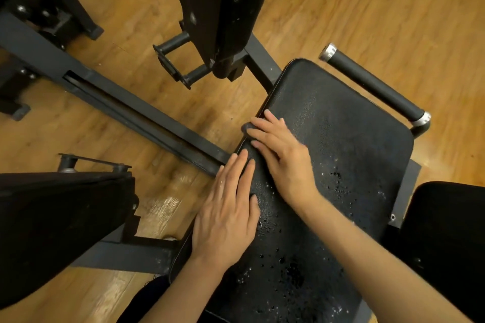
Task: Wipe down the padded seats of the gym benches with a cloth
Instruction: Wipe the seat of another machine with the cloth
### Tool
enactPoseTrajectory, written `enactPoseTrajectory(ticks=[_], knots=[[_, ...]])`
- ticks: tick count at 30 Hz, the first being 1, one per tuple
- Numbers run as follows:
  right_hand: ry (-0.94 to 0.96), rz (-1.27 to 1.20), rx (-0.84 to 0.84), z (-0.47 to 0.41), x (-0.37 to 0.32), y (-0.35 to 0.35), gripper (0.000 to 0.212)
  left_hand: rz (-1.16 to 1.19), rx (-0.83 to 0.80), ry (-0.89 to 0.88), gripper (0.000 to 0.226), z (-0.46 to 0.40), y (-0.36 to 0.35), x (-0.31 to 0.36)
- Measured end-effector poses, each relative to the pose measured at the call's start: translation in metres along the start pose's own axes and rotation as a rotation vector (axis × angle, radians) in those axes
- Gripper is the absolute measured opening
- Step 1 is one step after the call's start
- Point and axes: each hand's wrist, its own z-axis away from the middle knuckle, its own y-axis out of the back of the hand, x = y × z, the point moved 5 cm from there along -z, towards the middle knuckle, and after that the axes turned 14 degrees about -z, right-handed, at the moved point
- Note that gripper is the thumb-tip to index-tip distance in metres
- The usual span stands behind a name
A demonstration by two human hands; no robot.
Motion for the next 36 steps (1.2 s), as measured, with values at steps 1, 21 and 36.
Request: enactPoseTrajectory(ticks=[1,21,36], knots=[[0.024,0.011,-0.032,-0.005,0.004,0.005,0.024,-0.004,0.000,-0.001,0.057,0.000,0.000,0.000],[-0.097,0.138,0.313,0.034,0.008,0.010,0.031,-0.043,-0.005,-0.021,0.057,0.000,0.000,0.001],[-0.142,0.246,0.500,0.004,0.037,0.066,0.022,-0.029,-0.013,-0.109,0.055,0.000,0.002,0.004]])
